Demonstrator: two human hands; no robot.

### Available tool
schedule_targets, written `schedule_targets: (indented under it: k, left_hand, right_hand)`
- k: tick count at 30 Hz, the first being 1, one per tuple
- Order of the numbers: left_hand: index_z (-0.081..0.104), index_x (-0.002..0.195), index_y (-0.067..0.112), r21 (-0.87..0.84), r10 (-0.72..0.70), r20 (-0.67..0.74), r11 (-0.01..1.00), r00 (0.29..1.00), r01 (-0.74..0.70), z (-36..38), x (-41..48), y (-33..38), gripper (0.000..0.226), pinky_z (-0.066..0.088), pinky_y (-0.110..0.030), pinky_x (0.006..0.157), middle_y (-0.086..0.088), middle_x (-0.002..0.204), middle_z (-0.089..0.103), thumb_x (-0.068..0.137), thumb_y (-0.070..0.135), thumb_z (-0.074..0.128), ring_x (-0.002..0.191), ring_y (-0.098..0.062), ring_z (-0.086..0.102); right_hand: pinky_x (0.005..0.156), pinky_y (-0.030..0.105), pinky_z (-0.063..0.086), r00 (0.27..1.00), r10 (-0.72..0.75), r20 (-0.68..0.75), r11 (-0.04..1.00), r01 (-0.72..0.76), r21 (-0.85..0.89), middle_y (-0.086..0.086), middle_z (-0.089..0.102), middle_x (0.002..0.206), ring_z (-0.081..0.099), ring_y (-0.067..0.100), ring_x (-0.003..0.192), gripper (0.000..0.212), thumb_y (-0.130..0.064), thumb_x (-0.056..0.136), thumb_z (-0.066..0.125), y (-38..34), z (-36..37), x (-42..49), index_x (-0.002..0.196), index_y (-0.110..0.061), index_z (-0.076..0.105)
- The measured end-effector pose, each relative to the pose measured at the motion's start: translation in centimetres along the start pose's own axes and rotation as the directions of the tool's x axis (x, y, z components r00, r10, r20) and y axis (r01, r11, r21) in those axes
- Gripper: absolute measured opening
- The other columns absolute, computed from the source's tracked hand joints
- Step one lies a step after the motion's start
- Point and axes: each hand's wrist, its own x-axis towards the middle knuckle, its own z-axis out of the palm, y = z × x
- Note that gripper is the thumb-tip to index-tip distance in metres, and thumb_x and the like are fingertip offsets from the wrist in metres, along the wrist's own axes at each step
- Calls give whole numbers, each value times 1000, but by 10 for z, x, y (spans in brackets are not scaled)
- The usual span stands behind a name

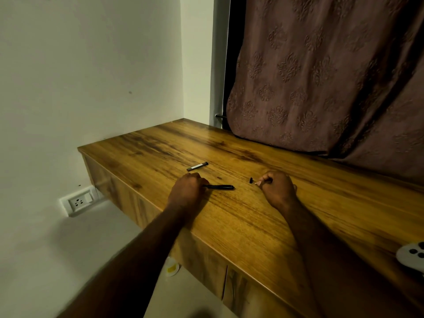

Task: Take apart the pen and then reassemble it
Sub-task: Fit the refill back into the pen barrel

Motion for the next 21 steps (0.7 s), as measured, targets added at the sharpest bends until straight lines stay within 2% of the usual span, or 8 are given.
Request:
schedule_targets:
  k: [3, 6, 11, 15, 17, 19, 21]
  left_hand:
    - [70, 86, 22, 9, 14, 12, 1000, 1000, -14, 1, 0, -3, 17, 38, -28, 63, -4, 80, 62, 86, 29, 55, 74, -22, 58]
    - [71, 88, 22, -11, 33, 22, 999, 999, -33, 2, 0, -5, 17, 40, -30, 64, -5, 79, 61, 87, 27, 55, 72, -22, 58]
    - [73, 88, 20, -37, 40, 26, 999, 999, -39, 2, 0, -7, 16, 43, -30, 64, -6, 78, 63, 86, 23, 57, 70, -22, 58]
    - [71, 84, 19, -53, 38, 52, 998, 998, -35, 2, 0, -7, 22, 43, -30, 63, -5, 77, 61, 87, 28, 51, 70, -22, 58]
    - [71, 82, 18, -75, 37, 59, 997, 998, -33, 1, 0, -6, 29, 43, -31, 64, -6, 76, 61, 87, 31, 45, 69, -22, 57]
    - [71, 83, 17, -79, 39, 66, 996, 997, -34, 1, 1, -5, 32, 46, -33, 66, -7, 77, 61, 87, 31, 43, 70, -23, 56]
    - [71, 84, 16, -82, 47, 71, 996, 996, -41, 1, 1, -5, 31, 47, -35, 68, -8, 77, 61, 86, 29, 43, 71, -24, 57]
  right_hand:
    - [84, 35, 23, 999, -21, 36, 999, 23, -49, -13, 68, 82, 59, 17, 99, 22, -31, 80, 72, -1, -1, -2, 60, -31, 61]
    - [84, 36, 24, 998, -31, 47, 995, 36, -97, -13, 71, 86, 59, 17, 102, 24, -33, 81, 71, -2, -1, -3, 59, -31, 61]
    - [85, 36, 23, 997, -15, 80, 998, 20, -61, -12, 72, 89, 61, 16, 100, 22, -33, 81, 73, -2, -3, -3, 62, -28, 62]
    - [90, 35, 27, 996, -26, 86, 999, 29, -31, -13, 72, 91, 61, 15, 100, 12, -32, 79, 75, 0, -4, -2, 69, -29, 67]
    - [101, 42, 36, 990, -32, 140, 999, 26, 46, -8, 73, 95, 63, 17, 102, 7, -28, 78, 76, 2, -5, 0, 77, -30, 69]
    - [101, 50, 42, 987, -30, 157, 984, 1, 180, -4, 73, 95, 65, 19, 101, 10, -23, 81, 74, 3, -7, -2, 81, -31, 68]
    - [93, 44, 50, 1000, -8, 17, 953, 3, 304, -2, 71, 90, 66, 21, 94, 8, -21, 86, 69, 1, -8, -5, 81, -28, 66]
